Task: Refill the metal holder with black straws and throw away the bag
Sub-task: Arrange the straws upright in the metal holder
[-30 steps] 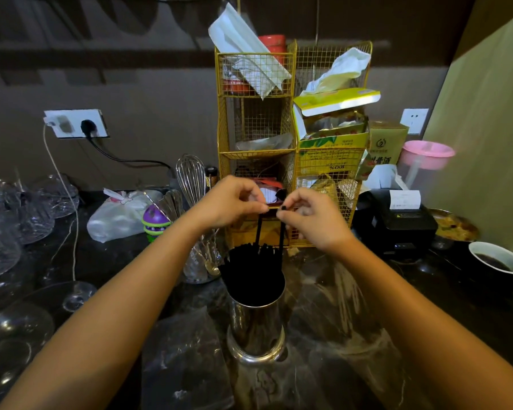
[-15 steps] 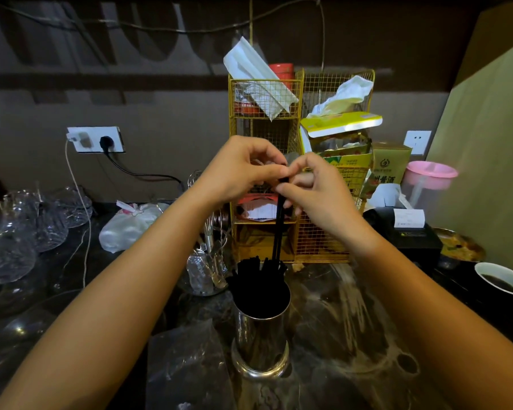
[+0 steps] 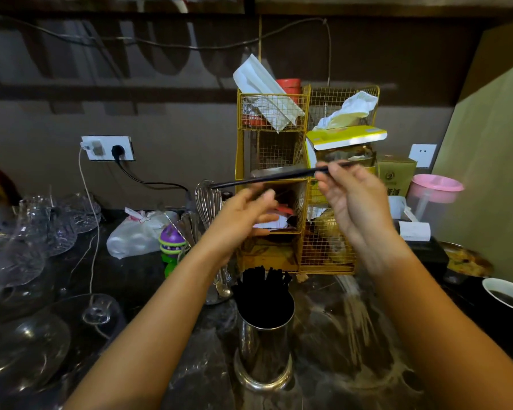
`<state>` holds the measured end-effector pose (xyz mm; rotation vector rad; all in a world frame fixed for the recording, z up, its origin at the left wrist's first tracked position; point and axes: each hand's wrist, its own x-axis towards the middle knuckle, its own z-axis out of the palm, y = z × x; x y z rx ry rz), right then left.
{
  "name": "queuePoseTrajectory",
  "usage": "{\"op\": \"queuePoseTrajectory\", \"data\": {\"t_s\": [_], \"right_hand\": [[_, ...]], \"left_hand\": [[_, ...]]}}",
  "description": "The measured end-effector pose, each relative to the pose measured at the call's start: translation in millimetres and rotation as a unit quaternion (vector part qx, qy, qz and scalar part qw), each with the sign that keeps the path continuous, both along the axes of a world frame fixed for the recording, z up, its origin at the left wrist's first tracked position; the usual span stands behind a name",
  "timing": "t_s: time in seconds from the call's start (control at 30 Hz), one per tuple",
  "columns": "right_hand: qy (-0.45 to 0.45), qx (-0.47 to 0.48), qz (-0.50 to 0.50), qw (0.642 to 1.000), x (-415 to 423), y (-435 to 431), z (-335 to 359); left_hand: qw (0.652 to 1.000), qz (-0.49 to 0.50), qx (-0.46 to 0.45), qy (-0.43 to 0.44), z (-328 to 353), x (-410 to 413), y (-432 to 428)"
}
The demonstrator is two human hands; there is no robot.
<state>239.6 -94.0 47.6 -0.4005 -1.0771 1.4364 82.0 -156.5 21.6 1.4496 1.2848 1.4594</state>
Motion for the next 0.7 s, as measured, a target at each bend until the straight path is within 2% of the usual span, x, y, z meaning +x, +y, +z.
{"op": "queuePoseTrajectory", "data": {"t_s": [0.13, 0.27, 0.4, 0.47, 0.57, 0.63, 0.7], "right_hand": [[0.076, -0.152, 0.084, 0.982, -4.0, -3.7, -32.6], [0.117, -0.262, 0.170, 0.943, -13.5, -7.2, -57.9], [0.068, -0.297, 0.234, 0.923, -23.5, -12.3, -78.1], [-0.014, -0.271, 0.248, 0.930, -23.0, -11.5, -81.6], [-0.223, -0.175, 0.225, 0.932, -19.6, -5.3, -76.6], [-0.369, -0.095, 0.191, 0.904, -18.0, -3.1, -65.5], [-0.481, -0.026, 0.162, 0.861, -17.3, -2.9, -51.6]], "left_hand": [[0.980, 0.040, 0.101, -0.165, 1.9, -3.0, 4.9], [0.972, 0.054, 0.169, -0.157, 8.6, -5.3, 2.8], [0.973, 0.061, 0.173, -0.144, 11.8, -6.2, 3.1], [0.977, 0.065, 0.159, -0.125, 12.3, -9.0, 4.2], [0.983, 0.058, 0.141, -0.101, 12.0, -14.9, 4.1], [0.985, 0.052, 0.134, -0.093, 10.9, -16.2, 3.2], [0.986, 0.055, 0.131, -0.089, 10.6, -16.8, 2.0]]}}
